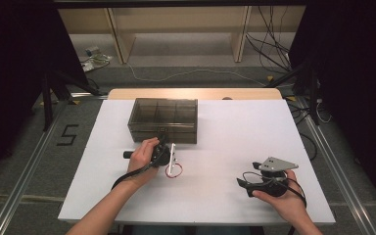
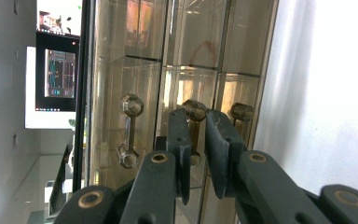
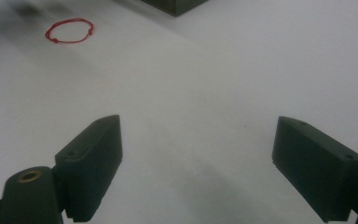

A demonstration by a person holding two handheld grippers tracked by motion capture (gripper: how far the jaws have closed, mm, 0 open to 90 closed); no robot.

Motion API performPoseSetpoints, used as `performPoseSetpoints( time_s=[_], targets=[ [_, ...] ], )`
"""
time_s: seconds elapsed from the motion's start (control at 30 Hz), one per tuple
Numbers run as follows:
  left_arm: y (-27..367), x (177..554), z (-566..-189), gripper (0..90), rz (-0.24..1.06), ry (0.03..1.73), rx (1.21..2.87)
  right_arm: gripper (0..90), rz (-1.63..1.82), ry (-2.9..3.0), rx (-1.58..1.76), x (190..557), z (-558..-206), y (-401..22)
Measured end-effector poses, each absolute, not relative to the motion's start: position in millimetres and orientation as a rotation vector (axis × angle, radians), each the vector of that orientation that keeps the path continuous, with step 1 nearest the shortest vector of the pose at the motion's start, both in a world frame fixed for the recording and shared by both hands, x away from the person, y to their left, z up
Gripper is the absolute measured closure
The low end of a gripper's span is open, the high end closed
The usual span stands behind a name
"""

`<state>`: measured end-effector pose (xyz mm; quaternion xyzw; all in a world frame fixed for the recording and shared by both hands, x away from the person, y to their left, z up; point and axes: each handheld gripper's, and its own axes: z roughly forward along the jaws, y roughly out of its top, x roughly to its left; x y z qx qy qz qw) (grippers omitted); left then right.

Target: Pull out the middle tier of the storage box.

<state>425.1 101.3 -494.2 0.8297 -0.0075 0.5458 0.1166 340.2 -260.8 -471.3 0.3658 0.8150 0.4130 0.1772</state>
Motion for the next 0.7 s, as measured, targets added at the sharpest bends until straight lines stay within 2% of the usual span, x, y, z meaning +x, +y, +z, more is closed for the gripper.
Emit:
performPoseSetpoints(
  time_s=[0.7],
  targets=[
    [104.6,415.2,-493.5,80.1,1.598,-0.053,2.421,16.6,1.166,2.306,1.037,339.9,-471.2,-261.3]
  ],
)
